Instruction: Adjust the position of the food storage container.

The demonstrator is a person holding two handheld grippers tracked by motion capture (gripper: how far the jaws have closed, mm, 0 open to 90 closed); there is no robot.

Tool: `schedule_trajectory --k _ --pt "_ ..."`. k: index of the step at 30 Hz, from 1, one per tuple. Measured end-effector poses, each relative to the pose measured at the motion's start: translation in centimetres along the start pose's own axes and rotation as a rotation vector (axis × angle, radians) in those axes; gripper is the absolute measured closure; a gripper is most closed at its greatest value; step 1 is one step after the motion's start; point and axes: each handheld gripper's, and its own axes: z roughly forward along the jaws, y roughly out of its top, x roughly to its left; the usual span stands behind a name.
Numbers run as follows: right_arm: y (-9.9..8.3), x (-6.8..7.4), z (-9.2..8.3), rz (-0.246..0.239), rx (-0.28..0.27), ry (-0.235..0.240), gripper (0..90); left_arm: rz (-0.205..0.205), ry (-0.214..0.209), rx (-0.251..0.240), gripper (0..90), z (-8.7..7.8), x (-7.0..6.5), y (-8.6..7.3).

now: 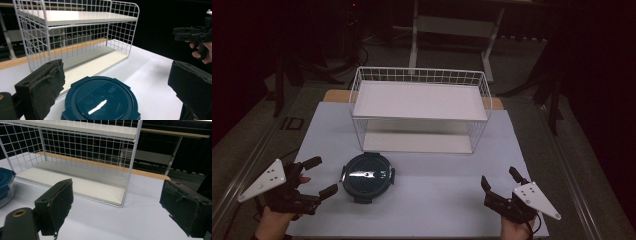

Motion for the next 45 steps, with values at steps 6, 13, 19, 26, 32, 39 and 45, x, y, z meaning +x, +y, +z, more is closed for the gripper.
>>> schedule_trajectory --k 6,13,19,26,32,39,45 --pt "-0.1 0.0 0.2 0.003 0.007 0.009 11.5 -0.019 0.025 0.011 0.9 0.3 1.6 0.7" --pt "-0.1 0.0 0.2 0.003 0.007 0.013 11.5 0.007 0.039 0.058 0.9 1.0 3.3 0.7" --pt "-0.2 0.0 0.3 0.004 0.011 0.018 11.5 0.017 0.069 0.089 13.5 1.5 4.2 0.1" --pt "-0.4 0.1 0.6 0.006 0.02 0.059 11.5 0.005 0.134 0.186 55.3 2.1 5.7 -2.0" --pt "-0.4 0.1 0.6 0.01 0.023 0.07 11.5 0.011 0.126 0.345 79.7 2.8 6.3 -4.1" --pt "-0.6 0.1 0.9 0.014 0.039 0.09 11.5 0.005 0.105 0.461 89.3 3.7 6.2 -5.7" --pt "-0.6 0.0 0.9 0.015 0.038 0.092 11.5 0.029 0.07 0.514 89.8 4.5 5.8 -6.2"
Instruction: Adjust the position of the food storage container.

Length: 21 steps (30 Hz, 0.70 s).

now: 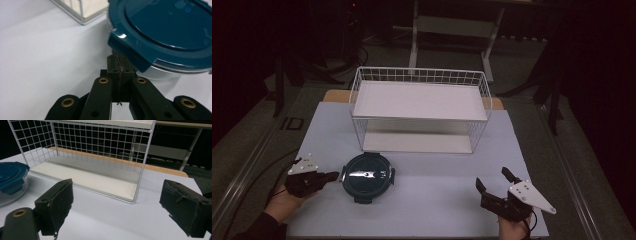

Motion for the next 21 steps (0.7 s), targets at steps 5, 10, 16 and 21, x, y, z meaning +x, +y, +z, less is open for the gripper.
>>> schedule_trajectory --k 5,10,16,21 --pt "0.0 0.0 0.1 0.002 0.004 0.004 11.5 -0.005 -0.014 -0.007 89.8 0.2 -0.1 0.2" --pt "0.0 0.0 0.1 0.006 0.004 0.004 11.5 0.0 -0.005 0.004 89.9 0.2 -0.2 0.4" --pt "0.0 0.1 0.2 0.003 0.009 0.008 11.5 -0.006 -0.009 0.001 89.9 0.4 -0.6 1.0" --pt "-0.1 0.2 0.2 0.005 0.013 0.012 11.5 0.0 -0.027 0.001 89.9 1.0 -1.3 1.5"
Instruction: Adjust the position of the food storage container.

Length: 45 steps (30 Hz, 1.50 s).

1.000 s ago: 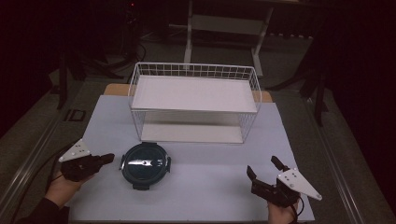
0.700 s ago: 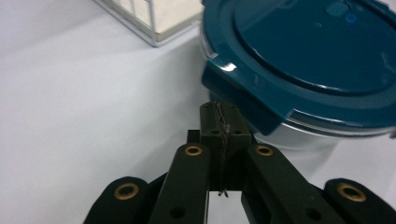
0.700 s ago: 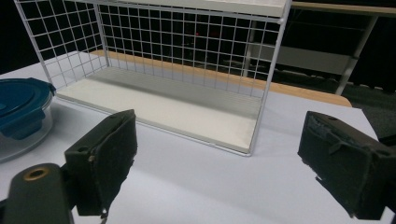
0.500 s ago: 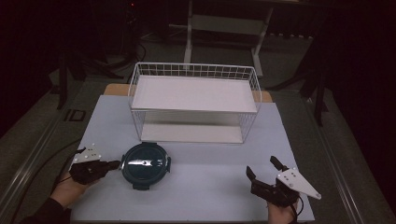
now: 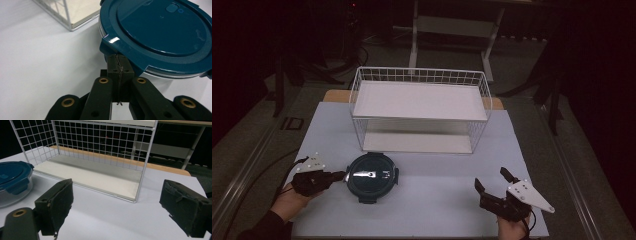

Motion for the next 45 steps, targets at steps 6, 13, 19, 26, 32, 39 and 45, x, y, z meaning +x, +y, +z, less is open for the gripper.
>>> schedule_trajectory --k 6,13,19,26,32,39,45 --pt "0.0 0.1 0.0 -0.004 0.0 0.004 11.5 0.02 -0.027 0.007 89.9 1.1 -0.9 0.9" --pt "0.0 0.1 0.0 -0.004 0.0 0.006 11.6 0.038 -0.057 0.01 89.9 2.6 -1.7 2.1" --pt "0.0 0.1 0.0 -0.005 0.0 0.007 11.5 0.04 -0.075 0.003 89.8 3.4 -2.1 2.6" --pt "0.0 0.0 -0.1 0.0 -0.002 0.006 11.6 0.068 -0.065 0.035 89.7 3.4 -2.2 2.6" --pt "0.0 0.1 0.0 -0.004 0.001 0.009 11.6 0.074 -0.06 0.038 89.8 3.4 -2.3 3.1" --pt "0.0 0.2 0.1 -0.009 0.006 0.015 11.6 0.068 -0.073 0.038 89.8 4.3 -2.8 3.8" --pt "0.0 0.2 0.0 -0.002 0.003 0.014 11.6 0.095 -0.114 0.042 89.8 6.0 -4.2 5.1"
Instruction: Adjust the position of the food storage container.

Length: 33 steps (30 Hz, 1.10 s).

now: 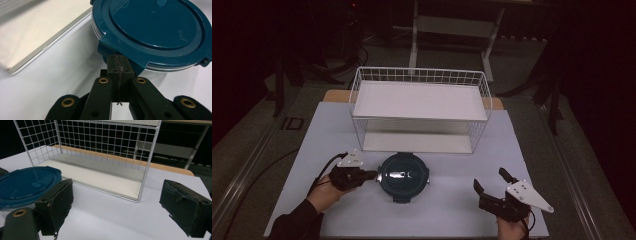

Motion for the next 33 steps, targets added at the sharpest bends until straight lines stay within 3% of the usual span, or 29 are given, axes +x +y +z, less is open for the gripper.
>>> schedule_trajectory --k 16,25,33 --pt "0.0 -0.1 -0.1 0.002 -0.001 0.013 11.6 0.022 -0.076 -0.015 89.8 3.7 -2.1 2.8" --pt "0.0 -0.1 -0.1 0.001 0.001 0.016 11.6 0.056 -0.117 -0.014 89.8 5.5 -3.5 4.2" --pt "0.0 0.0 -0.1 -0.001 0.001 0.022 11.6 0.076 -0.121 -0.013 89.8 6.8 -4.3 5.2"
